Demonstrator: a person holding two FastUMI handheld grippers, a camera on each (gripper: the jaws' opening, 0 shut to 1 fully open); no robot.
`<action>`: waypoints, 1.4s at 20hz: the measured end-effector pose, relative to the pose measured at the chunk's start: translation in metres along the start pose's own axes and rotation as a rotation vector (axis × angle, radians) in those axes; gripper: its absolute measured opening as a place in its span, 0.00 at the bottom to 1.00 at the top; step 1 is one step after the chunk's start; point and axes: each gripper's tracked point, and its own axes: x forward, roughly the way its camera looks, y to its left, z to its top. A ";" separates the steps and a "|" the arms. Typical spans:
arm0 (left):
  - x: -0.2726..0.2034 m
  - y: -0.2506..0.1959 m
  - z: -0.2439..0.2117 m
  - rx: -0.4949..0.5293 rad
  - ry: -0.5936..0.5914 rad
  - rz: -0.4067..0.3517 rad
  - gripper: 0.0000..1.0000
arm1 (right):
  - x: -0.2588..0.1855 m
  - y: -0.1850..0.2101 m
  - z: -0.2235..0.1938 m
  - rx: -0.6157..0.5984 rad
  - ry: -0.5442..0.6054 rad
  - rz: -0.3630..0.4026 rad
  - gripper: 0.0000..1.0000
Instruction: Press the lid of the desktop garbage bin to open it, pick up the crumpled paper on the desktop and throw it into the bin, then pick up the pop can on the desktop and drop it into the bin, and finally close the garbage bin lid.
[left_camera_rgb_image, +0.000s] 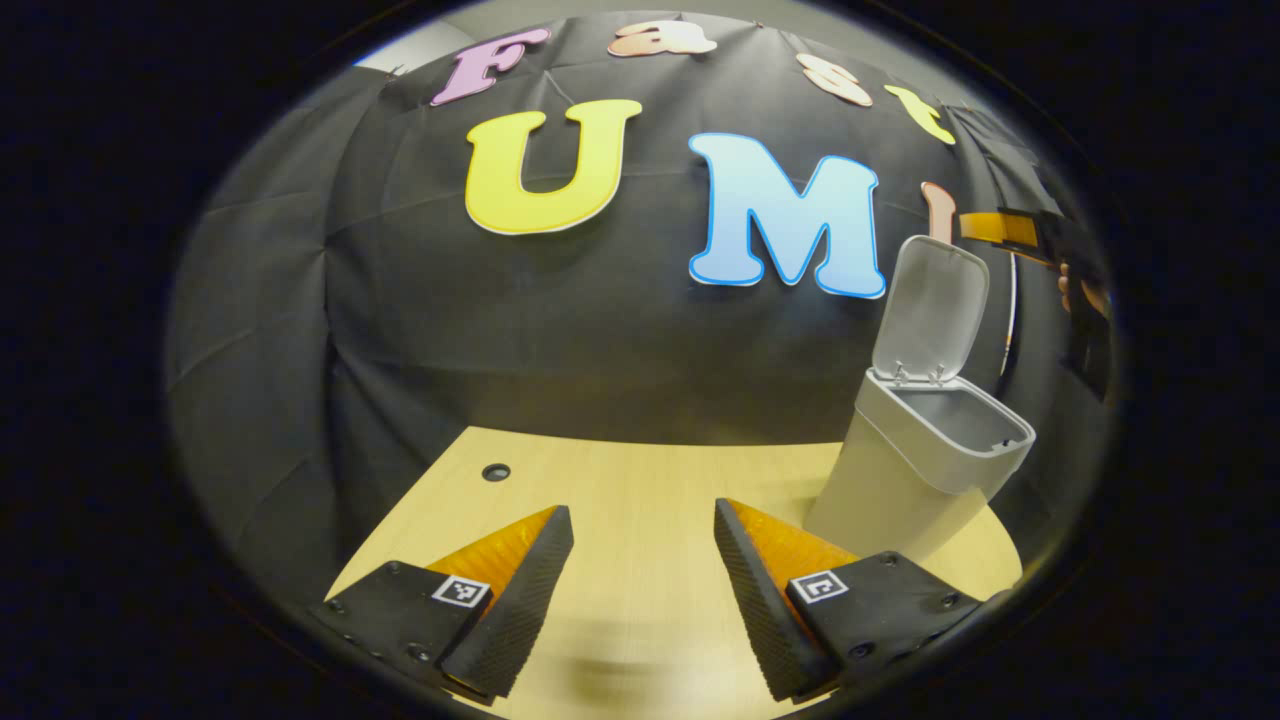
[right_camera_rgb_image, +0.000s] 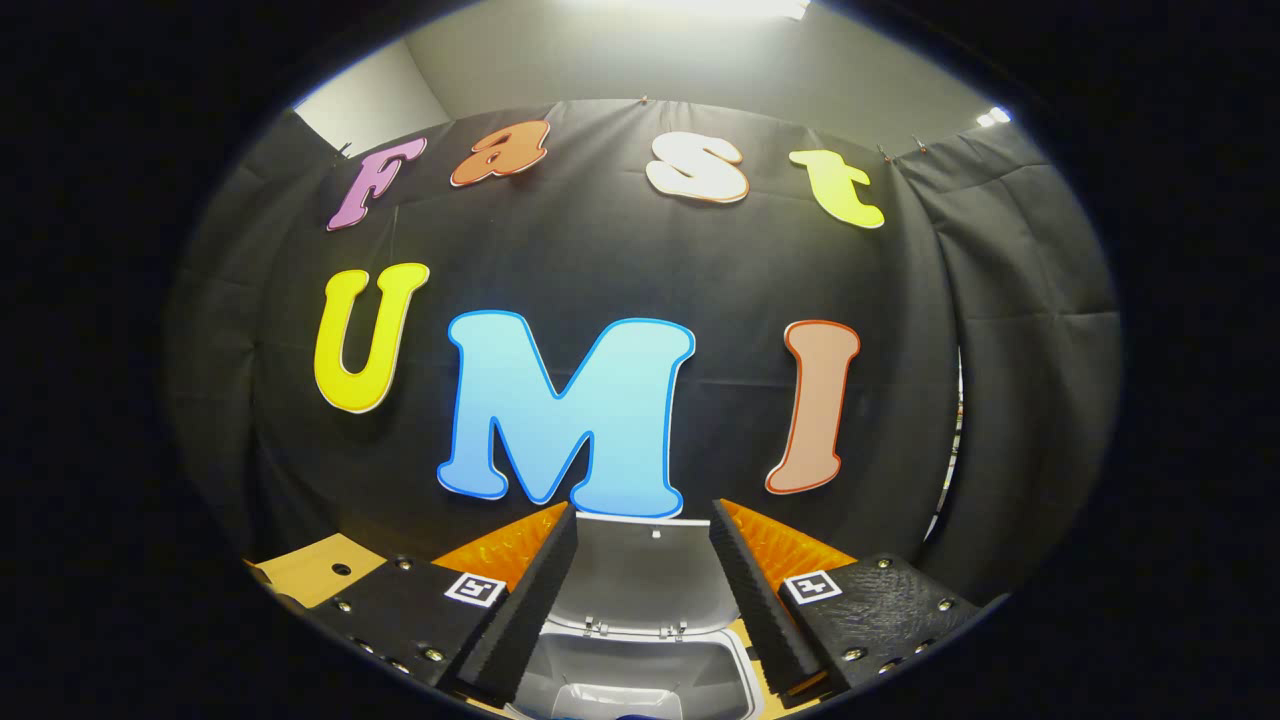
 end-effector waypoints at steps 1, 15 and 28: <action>-0.004 0.005 -0.002 -0.002 0.002 0.009 0.94 | 0.004 0.000 0.004 0.002 -0.007 0.001 0.86; -0.051 0.057 -0.012 -0.048 -0.007 0.141 0.94 | 0.043 0.003 -0.020 0.104 0.072 0.006 0.86; -0.035 0.014 -0.007 -0.006 -0.014 0.053 0.94 | -0.043 0.007 -0.052 0.073 0.124 0.072 0.87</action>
